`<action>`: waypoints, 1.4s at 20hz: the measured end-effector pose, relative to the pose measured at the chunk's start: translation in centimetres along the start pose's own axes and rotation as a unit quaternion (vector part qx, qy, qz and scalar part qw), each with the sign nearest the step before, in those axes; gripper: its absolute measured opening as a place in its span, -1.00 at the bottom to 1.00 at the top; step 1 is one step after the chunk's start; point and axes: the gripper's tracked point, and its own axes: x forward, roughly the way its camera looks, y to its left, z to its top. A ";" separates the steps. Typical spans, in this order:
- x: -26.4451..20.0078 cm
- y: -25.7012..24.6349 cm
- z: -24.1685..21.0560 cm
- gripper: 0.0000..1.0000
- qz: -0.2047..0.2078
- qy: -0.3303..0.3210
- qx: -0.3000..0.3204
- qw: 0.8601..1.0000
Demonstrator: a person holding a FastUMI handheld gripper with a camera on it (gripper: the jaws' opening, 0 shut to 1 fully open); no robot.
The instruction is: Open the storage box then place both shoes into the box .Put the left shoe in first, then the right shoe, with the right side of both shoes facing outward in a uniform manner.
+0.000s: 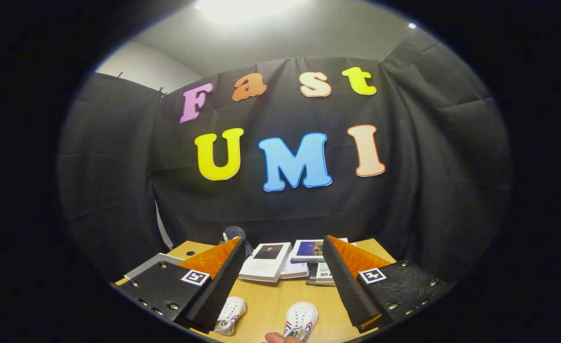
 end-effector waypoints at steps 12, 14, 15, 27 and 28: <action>5.2 10.0 -10.1 0.97 0.178 0.164 0.110 0.964; 6.1 11.9 -12.0 0.97 0.201 0.197 0.142 0.949; 6.4 12.9 -12.9 0.97 0.217 0.212 0.157 0.940; 11.4 21.6 -23.6 0.93 0.288 0.346 0.305 0.839; 11.6 22.1 -24.4 0.94 0.291 0.354 0.311 0.833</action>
